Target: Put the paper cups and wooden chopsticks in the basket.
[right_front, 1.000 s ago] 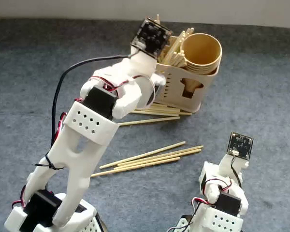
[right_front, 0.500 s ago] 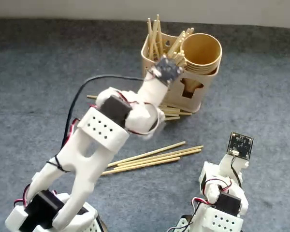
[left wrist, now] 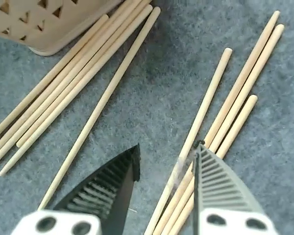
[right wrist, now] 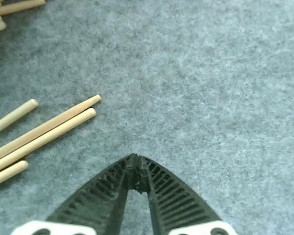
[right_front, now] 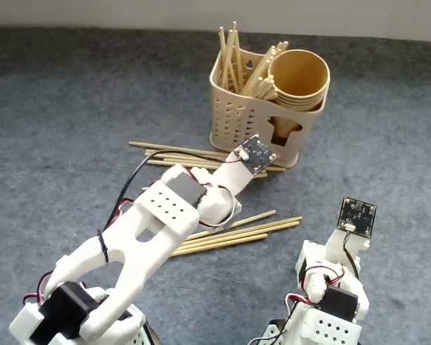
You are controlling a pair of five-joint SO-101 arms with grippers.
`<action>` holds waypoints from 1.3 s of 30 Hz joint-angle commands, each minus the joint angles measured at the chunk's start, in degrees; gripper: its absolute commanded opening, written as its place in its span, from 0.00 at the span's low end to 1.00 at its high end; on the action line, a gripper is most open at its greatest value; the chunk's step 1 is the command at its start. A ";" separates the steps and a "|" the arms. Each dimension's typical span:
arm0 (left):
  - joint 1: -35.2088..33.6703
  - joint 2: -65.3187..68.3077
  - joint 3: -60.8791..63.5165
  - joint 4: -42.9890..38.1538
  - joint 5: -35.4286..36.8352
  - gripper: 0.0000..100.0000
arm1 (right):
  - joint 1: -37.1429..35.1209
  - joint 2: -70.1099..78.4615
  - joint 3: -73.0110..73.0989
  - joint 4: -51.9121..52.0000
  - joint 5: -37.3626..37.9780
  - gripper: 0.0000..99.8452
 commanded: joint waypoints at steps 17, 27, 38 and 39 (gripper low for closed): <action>3.56 22.20 -11.47 -2.37 -0.44 0.17 | 0.57 -0.31 8.75 0.31 0.00 0.01; 4.00 29.49 -18.24 0.53 -0.53 0.06 | 0.57 -0.31 8.75 0.31 0.00 0.01; 4.00 23.87 -18.51 6.95 -4.48 0.01 | 0.57 -0.31 8.75 0.31 0.00 0.01; 4.00 22.02 -17.71 7.03 -4.48 0.01 | 0.57 -0.31 8.75 0.31 0.00 0.01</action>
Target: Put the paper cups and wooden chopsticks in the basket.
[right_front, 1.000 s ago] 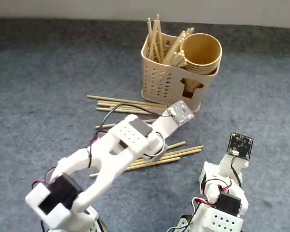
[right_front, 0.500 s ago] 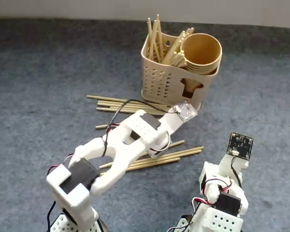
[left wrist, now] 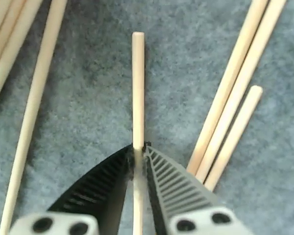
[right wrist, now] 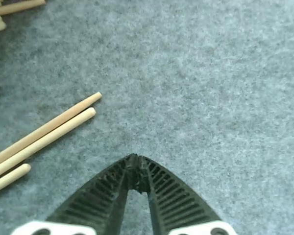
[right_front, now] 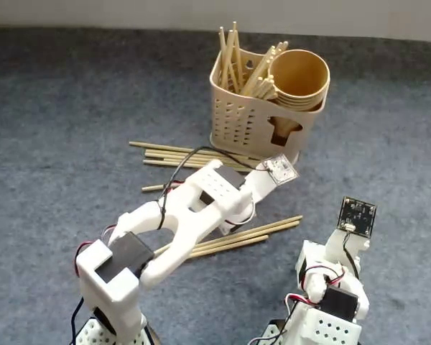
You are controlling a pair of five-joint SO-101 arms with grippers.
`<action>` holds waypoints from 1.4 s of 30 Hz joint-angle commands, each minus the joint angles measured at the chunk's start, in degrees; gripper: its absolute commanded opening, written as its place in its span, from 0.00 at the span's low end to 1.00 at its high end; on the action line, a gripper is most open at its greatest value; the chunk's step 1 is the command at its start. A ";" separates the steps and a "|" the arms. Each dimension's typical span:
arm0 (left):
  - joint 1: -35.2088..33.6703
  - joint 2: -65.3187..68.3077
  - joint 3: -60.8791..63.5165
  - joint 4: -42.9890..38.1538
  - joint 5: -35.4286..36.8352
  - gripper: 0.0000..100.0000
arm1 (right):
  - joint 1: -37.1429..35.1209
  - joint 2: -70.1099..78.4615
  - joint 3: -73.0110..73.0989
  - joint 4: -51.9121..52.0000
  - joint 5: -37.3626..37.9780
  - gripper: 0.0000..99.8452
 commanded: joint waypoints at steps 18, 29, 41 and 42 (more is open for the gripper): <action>0.31 -34.33 7.08 1.32 15.30 0.01 | 0.57 -0.31 8.75 0.31 0.00 0.01; 0.31 -46.99 14.55 -16.88 15.65 0.01 | 0.57 -0.31 8.75 0.31 0.00 0.01; -3.38 -57.80 26.95 -57.85 15.56 0.01 | 0.57 -0.31 8.75 0.31 0.00 0.01; -4.09 -57.63 26.95 -60.22 15.56 0.01 | 0.57 -0.31 8.75 0.31 0.00 0.01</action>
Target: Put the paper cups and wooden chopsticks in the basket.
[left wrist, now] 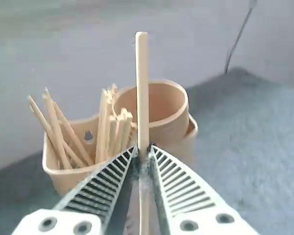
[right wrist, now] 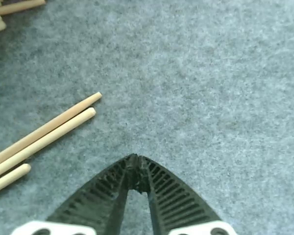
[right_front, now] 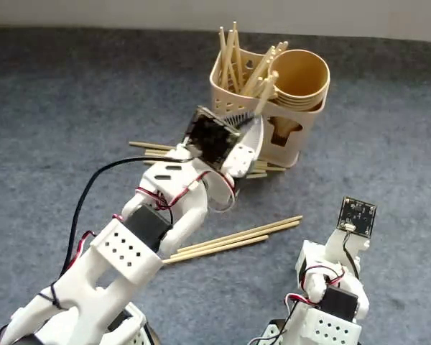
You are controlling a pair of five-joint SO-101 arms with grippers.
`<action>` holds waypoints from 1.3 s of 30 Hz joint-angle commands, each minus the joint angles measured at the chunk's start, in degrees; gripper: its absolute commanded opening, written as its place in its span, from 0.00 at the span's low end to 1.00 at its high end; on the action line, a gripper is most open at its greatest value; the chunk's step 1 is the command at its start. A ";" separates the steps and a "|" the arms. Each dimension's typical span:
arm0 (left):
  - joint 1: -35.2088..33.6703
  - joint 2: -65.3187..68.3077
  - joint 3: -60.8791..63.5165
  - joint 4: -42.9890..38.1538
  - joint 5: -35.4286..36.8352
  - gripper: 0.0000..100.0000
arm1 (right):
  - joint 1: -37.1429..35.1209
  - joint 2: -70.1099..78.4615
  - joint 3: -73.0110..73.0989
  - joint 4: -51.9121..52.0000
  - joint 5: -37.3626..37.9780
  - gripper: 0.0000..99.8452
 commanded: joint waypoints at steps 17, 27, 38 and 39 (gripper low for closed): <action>-8.48 5.76 -10.42 -31.65 0.18 0.01 | 0.57 -0.31 8.75 0.31 0.00 0.01; -12.35 22.11 -20.79 -31.65 0.18 0.01 | 0.57 -0.31 8.75 0.31 0.00 0.01; -12.35 20.62 -20.09 -20.66 0.35 0.09 | 0.57 -0.31 8.75 0.31 0.00 0.01; -12.35 20.00 -20.00 -18.55 0.44 0.11 | 0.57 -0.31 8.75 0.31 0.00 0.01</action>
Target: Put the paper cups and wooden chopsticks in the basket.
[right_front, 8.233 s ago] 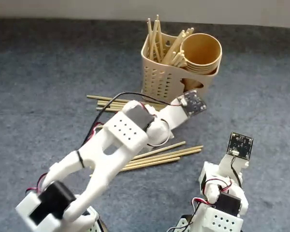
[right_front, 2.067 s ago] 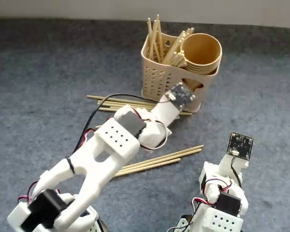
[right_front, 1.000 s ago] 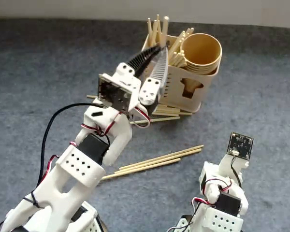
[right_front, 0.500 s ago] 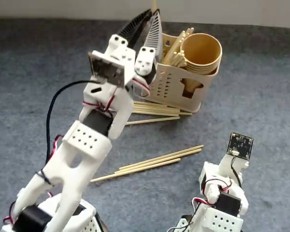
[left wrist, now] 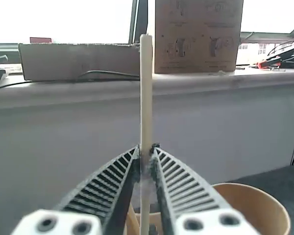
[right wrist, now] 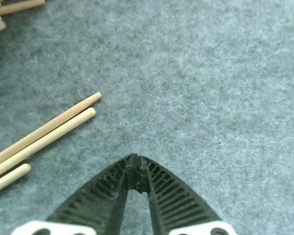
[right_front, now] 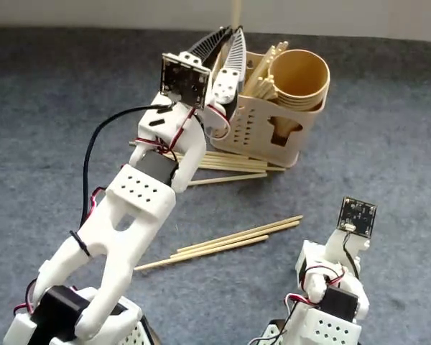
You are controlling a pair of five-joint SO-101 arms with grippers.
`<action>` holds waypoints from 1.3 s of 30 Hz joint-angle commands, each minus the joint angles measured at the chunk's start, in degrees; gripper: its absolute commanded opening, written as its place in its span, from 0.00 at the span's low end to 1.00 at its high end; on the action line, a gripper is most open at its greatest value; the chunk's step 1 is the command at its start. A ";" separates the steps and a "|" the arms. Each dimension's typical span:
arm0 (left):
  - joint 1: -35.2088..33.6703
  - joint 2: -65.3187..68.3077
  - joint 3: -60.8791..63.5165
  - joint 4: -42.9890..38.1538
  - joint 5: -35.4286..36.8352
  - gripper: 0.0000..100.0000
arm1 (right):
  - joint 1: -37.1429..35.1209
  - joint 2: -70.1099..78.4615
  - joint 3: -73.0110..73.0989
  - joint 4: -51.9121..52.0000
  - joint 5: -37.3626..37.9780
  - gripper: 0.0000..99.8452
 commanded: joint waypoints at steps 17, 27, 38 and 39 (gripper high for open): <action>5.05 -23.43 14.11 25.05 0.26 0.01 | 0.57 -0.31 8.75 0.31 0.00 0.01; 18.07 -29.85 32.92 33.49 -8.44 0.06 | 0.57 -0.31 8.75 0.31 0.00 0.01; 18.24 -29.76 28.53 51.87 -8.62 0.12 | 0.57 -0.31 8.75 0.31 0.00 0.01; 18.24 -29.76 28.09 52.57 -8.62 0.12 | 0.57 -0.31 8.75 0.31 0.00 0.01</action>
